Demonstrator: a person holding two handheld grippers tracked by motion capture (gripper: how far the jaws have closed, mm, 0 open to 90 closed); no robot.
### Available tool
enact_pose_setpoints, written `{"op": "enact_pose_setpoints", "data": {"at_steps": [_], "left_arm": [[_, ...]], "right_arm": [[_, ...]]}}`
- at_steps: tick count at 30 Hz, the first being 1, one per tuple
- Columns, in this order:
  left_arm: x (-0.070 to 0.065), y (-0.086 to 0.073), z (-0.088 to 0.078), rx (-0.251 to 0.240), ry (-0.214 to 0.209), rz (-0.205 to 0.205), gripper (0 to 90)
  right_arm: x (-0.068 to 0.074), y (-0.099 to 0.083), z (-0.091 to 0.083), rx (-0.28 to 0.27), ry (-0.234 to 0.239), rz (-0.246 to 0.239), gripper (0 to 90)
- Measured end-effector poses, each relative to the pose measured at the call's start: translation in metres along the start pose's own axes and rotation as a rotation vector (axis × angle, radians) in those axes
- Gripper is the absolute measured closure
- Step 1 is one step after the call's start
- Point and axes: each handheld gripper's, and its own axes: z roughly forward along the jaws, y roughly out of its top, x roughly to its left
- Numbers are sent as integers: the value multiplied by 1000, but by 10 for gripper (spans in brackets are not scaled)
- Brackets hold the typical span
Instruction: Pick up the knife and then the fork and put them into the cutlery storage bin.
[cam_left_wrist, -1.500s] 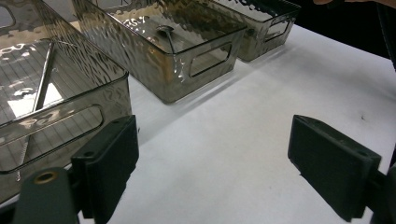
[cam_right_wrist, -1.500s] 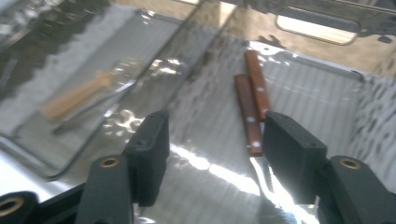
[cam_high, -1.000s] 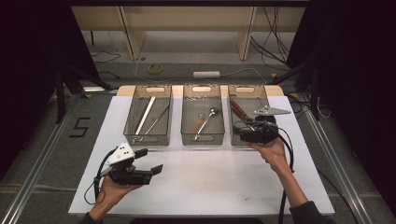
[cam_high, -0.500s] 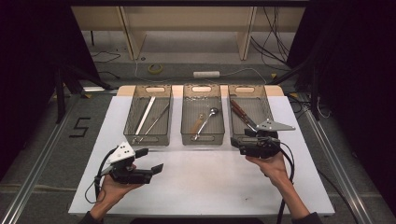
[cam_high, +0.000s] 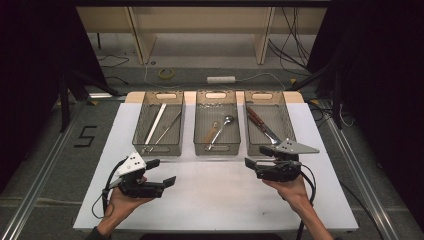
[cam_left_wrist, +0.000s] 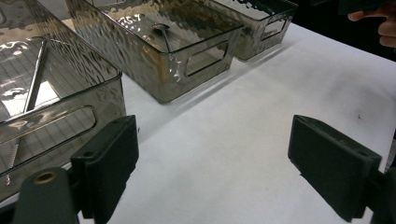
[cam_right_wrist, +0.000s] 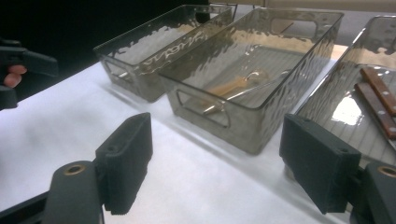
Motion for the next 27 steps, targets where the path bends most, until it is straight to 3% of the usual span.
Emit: {"op": "enact_pose_setpoints", "data": {"at_steps": [11, 27], "left_arm": [[1, 0, 0, -5, -9, -10, 158], [0, 0, -1, -5, -15, -11, 157]], "right_arm": [[8, -16, -9, -3, 6, -14, 231], [10, -32, -18, 4, 2, 21, 177]]}}
